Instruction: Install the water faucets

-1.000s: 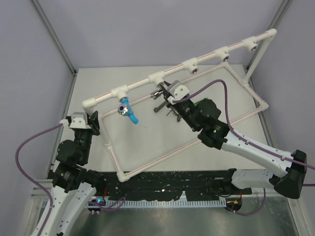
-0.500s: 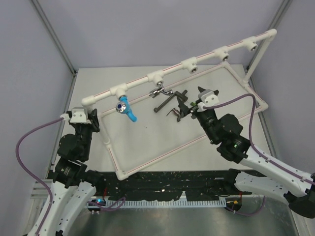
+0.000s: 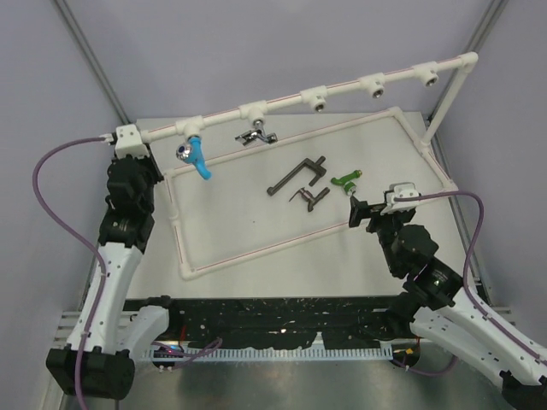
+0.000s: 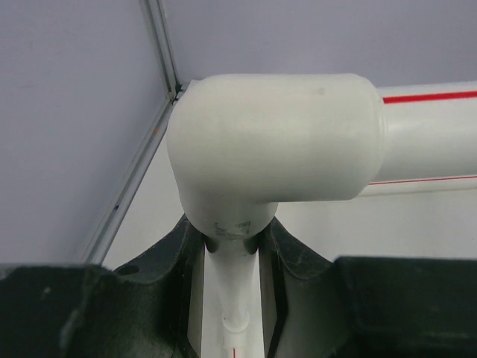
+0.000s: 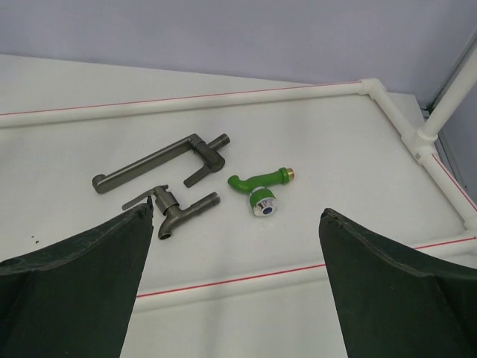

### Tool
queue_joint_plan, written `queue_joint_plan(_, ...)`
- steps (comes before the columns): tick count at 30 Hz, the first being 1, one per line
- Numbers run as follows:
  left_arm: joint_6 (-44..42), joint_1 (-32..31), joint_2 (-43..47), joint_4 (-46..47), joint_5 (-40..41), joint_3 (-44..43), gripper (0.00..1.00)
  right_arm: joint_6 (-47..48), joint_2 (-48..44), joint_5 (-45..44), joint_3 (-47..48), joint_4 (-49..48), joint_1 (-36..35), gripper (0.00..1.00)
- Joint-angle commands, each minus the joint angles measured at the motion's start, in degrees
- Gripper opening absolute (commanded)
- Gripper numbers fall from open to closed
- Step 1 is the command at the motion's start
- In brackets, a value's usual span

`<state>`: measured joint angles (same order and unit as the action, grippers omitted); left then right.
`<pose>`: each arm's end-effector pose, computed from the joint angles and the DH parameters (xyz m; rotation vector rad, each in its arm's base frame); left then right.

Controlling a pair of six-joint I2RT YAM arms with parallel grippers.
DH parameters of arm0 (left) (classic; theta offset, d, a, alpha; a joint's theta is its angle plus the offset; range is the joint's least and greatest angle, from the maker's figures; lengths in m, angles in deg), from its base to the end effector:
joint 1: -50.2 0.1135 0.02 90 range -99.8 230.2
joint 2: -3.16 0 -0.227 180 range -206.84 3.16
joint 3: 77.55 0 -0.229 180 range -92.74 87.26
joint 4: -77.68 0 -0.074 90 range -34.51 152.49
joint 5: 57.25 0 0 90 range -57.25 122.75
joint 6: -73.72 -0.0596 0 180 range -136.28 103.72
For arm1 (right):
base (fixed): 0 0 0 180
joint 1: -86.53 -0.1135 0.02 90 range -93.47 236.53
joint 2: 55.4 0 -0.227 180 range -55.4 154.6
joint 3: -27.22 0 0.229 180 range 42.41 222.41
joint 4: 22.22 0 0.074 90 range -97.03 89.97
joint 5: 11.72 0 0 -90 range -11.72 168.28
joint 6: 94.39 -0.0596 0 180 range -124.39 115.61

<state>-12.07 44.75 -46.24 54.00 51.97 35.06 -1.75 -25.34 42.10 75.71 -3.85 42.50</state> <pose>0.2206 -0.0013 0.3437 -0.2347 1.6502 0.1524 0.1416 0.0879 0.2997 -0.1431 1.5639 0.0719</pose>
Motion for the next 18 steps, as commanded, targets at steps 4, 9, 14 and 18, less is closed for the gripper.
queue_joint_plan(4,3.97,7.3,-10.79,-0.29,-2.43,-11.86,0.32,-6.59,-6.24,-5.91,-2.18,4.11,0.17,0.95)
queue_joint_plan(9,3.18,7.3,-4.05,-2.67,-3.49,-8.98,0.71,-5.1,-11.77,-11.7,-3.67,3.77,0.26,0.96)
queue_joint_plan(14,4.49,7.3,9.04,-9.33,-6.12,-4.05,0.85,0.34,-19.24,-16.19,-5.44,-0.27,0.17,0.96)
queue_joint_plan(18,7.82,6.86,17.92,-17.59,-6.92,-2.12,0.94,8.07,-25.38,-17.6,-7.28,-6.4,0.17,0.95)
